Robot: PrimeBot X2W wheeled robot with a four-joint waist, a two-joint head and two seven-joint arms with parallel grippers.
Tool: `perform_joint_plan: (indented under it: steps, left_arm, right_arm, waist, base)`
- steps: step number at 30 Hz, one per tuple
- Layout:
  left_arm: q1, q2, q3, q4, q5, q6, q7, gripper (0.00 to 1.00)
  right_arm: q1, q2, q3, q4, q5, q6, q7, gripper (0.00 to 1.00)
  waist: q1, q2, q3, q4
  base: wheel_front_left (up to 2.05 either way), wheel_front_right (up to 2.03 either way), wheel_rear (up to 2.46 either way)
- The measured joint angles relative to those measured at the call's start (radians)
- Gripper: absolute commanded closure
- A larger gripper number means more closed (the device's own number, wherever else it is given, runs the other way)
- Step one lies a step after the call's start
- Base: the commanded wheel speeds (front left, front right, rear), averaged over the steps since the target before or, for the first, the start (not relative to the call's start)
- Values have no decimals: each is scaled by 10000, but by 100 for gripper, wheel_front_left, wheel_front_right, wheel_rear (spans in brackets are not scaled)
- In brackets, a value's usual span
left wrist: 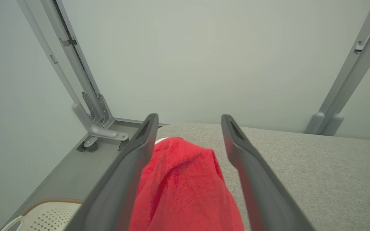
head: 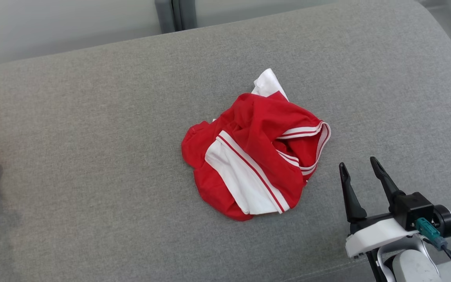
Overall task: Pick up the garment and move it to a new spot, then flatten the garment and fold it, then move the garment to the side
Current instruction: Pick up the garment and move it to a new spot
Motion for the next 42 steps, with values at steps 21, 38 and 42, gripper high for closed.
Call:
perform_joint_plan:
  steps: [21, 38, 42]
  left_arm:
    - [5617, -3777, -174, -6861, 1312, 980, -1149, 0]
    - [8118, -5933, 1712, -6842, 4071, -830, -1164, 0]
    - [8152, -5923, 1344, -7053, 4077, -844, -1166, 0]
  right_arm:
    - [355, 0, -232, -936, -660, 0, 0, 0]
    - [978, 2, -424, 171, -639, 0, 0, 0]
    - [990, 4, -449, 221, -614, 0, 0, 0]
  waist:
    - [0, 0, -1490, 486]
    - [0, 0, -1943, 869]
    - [0, 0, -1991, 826]
  base:
    - [0, 0, 0]
    - [0, 0, 0]
    - [0, 0, 0]
